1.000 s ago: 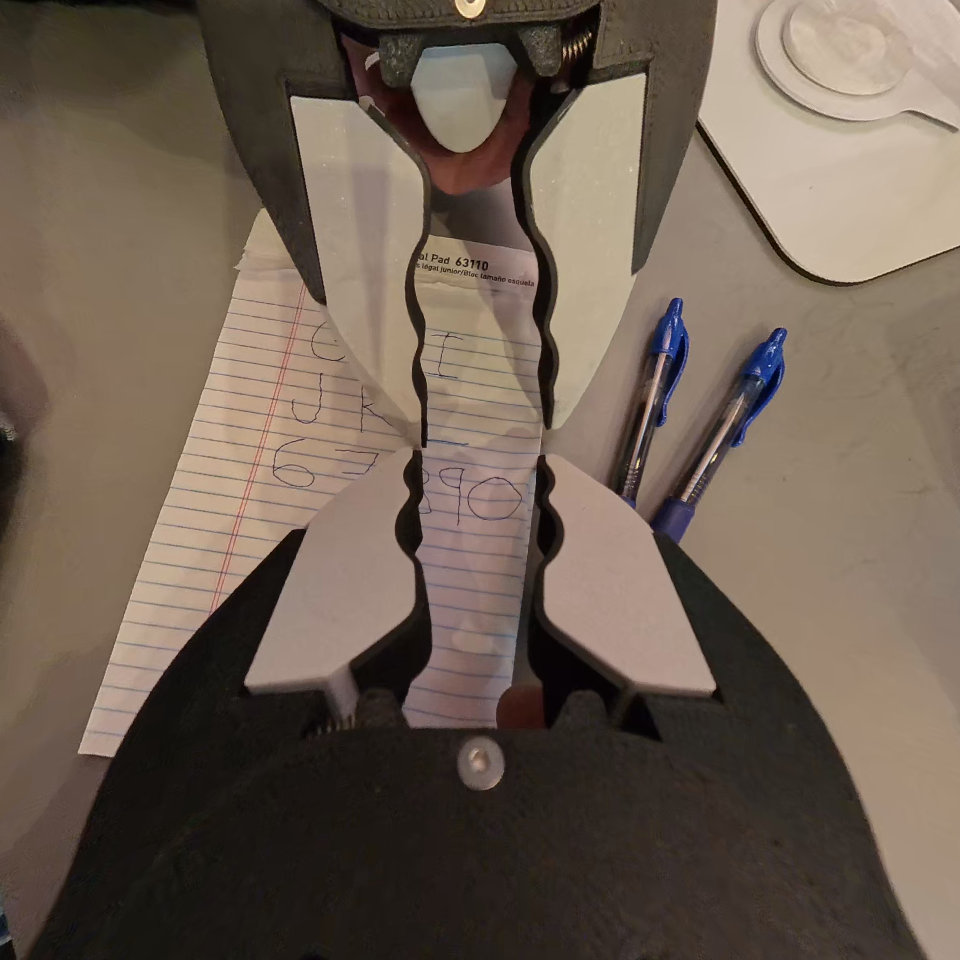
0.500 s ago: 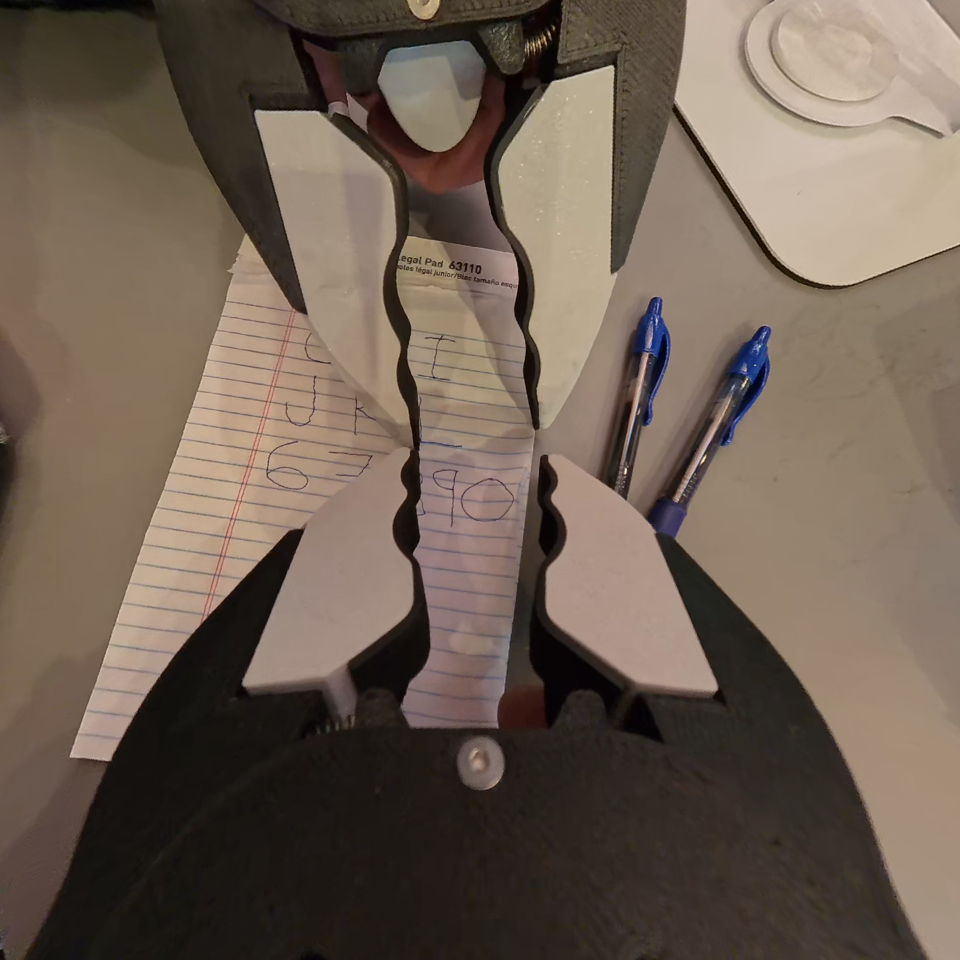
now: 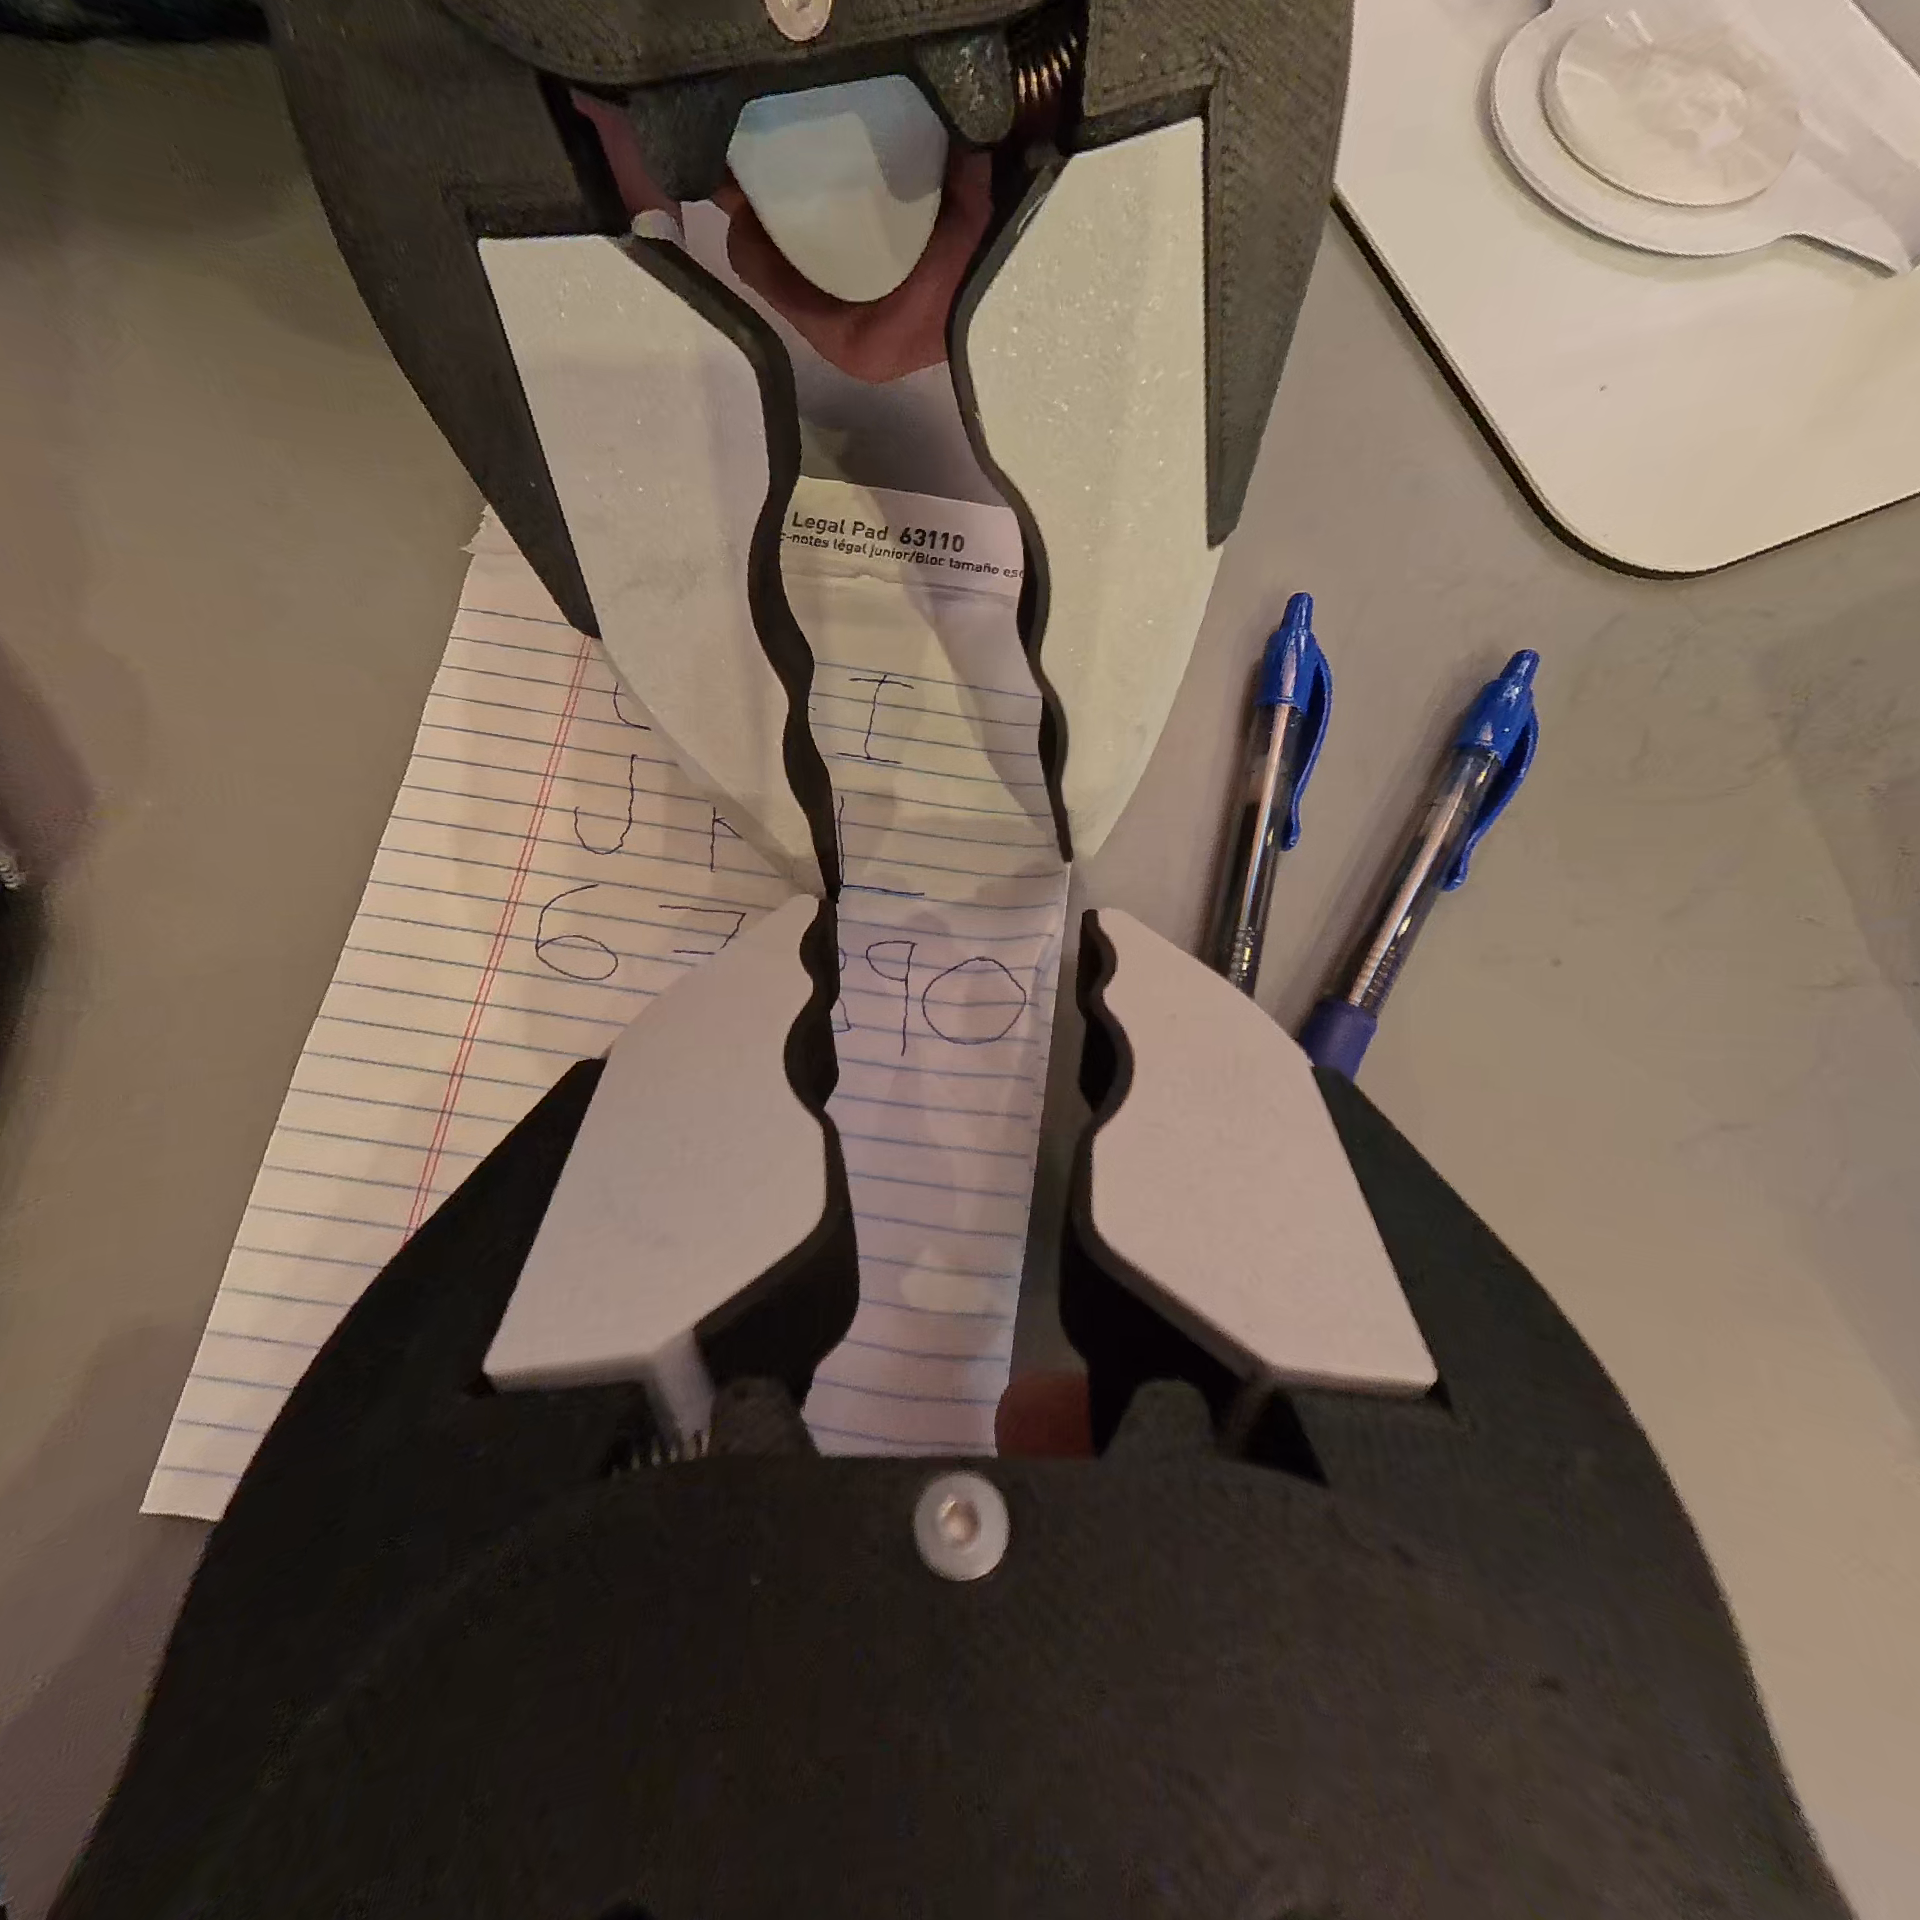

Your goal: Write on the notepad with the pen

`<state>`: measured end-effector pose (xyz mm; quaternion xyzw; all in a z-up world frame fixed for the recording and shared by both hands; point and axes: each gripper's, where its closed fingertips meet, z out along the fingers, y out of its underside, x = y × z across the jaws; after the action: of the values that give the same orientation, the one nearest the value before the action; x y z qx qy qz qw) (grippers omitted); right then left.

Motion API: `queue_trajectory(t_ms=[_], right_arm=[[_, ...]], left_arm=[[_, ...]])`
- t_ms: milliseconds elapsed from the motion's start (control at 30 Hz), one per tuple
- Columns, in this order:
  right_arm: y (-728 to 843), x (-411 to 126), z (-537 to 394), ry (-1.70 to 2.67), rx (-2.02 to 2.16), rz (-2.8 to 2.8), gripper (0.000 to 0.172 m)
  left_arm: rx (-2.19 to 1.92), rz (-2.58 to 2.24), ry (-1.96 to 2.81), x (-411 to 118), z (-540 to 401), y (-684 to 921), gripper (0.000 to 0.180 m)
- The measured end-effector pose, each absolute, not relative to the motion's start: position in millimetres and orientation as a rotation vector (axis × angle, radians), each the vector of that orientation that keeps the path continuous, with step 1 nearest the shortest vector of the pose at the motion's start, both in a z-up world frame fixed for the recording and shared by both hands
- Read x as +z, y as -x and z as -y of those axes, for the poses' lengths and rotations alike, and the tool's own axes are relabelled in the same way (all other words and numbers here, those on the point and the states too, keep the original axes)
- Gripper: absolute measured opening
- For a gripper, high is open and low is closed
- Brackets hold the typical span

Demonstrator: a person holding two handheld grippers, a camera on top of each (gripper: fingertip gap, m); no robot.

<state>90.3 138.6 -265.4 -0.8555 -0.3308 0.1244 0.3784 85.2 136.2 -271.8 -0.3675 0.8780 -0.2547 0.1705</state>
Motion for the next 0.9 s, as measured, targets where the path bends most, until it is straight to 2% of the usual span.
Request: queue_trajectory(t_ms=[433, 900], right_arm=[[-85.3, -250.6, -139.4, 2.132, 0.521, 0.753, 0.044], [-83.8, -258.3, -136.5, 2.180, 0.582, 0.742, 0.046]], left_arm=[[-0.714, -2.491, 1.031, -273.0, -136.7, -85.1, 0.040], [-0.714, -2.491, 1.031, -275.8, -138.6, -86.1, 0.040]])
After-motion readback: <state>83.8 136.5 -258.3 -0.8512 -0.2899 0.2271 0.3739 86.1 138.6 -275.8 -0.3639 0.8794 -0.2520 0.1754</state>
